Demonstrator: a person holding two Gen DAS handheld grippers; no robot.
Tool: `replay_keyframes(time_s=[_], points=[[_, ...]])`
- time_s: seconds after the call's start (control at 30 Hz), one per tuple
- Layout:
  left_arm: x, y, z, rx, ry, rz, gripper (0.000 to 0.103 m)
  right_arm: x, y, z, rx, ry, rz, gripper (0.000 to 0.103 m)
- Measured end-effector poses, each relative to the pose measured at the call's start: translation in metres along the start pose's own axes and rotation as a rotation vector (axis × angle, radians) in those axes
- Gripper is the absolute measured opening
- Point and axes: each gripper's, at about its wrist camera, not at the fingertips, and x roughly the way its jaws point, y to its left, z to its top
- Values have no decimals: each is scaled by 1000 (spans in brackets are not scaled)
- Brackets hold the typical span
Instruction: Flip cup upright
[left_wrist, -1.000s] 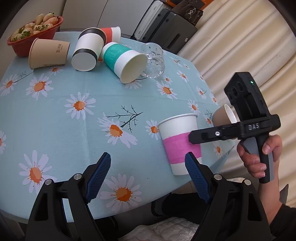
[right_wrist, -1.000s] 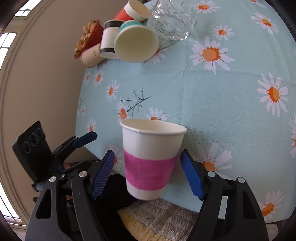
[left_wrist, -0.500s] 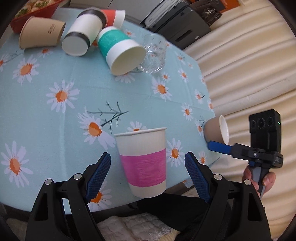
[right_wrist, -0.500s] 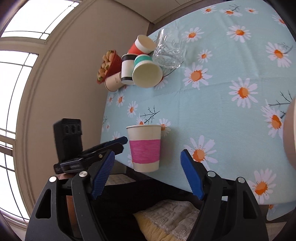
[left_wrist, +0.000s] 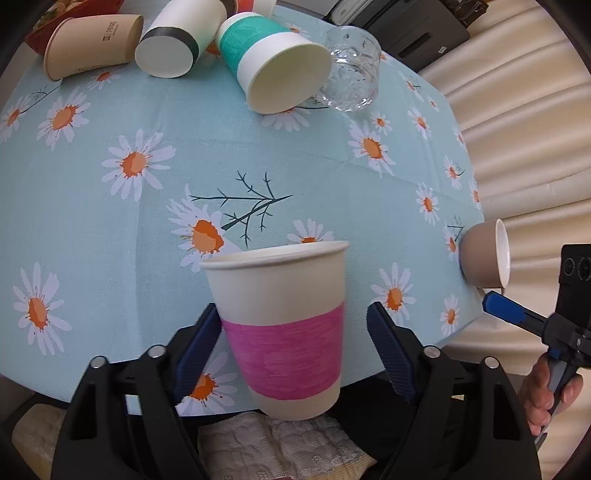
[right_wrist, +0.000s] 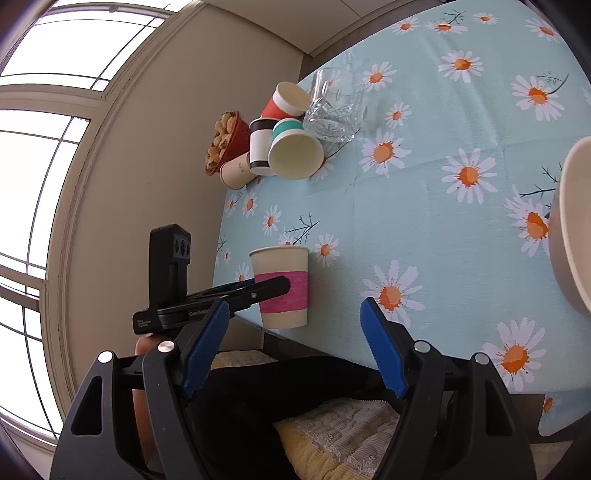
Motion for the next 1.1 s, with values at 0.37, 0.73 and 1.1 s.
replay_keyframes(time_s=[0.37,0.73,1.1], points=[[-2,-5,0,5,-22,10,63,8,2,-5,-10,20,-12,73],[-54,-45,-40,166,-485,63,63,7,3,-15,-24,12,-10,73],[-13,-80,-102,280,-929,220,63,-1,-2,-20,-3,1,48,73]])
